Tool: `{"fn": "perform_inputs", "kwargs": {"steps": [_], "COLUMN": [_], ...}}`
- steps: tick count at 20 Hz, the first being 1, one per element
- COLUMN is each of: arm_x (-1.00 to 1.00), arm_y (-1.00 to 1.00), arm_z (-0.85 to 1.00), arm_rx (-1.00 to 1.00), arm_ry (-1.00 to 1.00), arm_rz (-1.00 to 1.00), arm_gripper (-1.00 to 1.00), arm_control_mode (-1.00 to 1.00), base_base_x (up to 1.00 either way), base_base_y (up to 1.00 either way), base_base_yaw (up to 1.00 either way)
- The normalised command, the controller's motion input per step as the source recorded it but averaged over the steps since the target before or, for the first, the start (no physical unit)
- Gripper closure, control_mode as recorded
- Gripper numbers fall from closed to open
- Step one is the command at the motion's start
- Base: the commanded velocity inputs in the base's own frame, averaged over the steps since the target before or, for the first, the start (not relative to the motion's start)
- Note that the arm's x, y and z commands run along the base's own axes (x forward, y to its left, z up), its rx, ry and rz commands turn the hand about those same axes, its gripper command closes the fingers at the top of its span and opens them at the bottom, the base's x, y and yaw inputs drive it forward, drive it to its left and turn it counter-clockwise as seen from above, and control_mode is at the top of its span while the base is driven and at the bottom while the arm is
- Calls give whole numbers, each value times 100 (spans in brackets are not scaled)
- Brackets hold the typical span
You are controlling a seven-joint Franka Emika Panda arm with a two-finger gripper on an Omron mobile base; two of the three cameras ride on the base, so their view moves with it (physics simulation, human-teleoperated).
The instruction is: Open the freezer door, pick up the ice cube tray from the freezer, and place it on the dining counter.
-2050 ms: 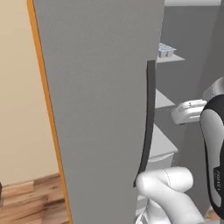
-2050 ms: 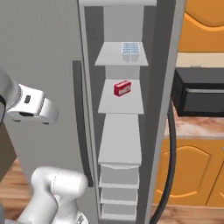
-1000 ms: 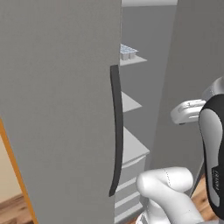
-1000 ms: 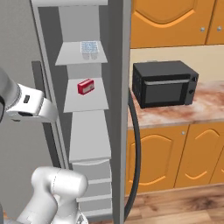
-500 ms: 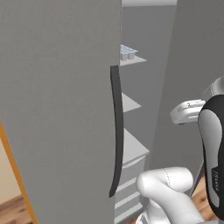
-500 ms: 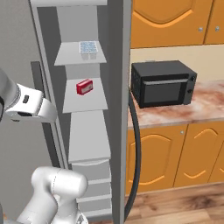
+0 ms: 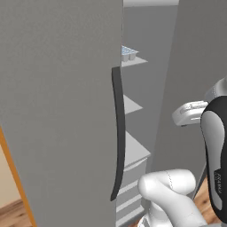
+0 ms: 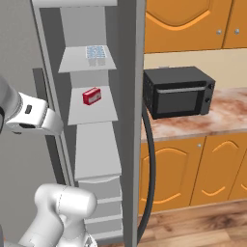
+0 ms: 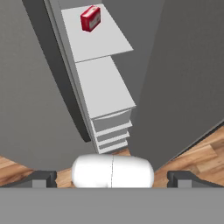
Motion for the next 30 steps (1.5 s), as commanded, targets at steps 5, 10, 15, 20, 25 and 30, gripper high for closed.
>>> {"fn": "perform_inputs", "kwargs": {"steps": [5, 10, 15, 20, 25, 30], "arm_x": [0, 0, 0, 0, 0, 0], "arm_y": [0, 0, 0, 0, 0, 0], "arm_z": [0, 0, 0, 0, 0, 0], "arm_rx": [0, 0, 0, 0, 0, 0], "arm_ry": [0, 0, 0, 0, 0, 0], "arm_rz": [0, 0, 0, 0, 0, 0], "arm_gripper": [-100, -100, -100, -100, -100, -100], "arm_control_mode": [100, 100, 100, 100, 100, 100], "base_base_x": [3, 0, -6, -26, -2, 34], "base_base_y": [-52, -45, -54, -34, -15, -30], "base_base_yaw": [0, 0, 0, 0, 0, 0]}}
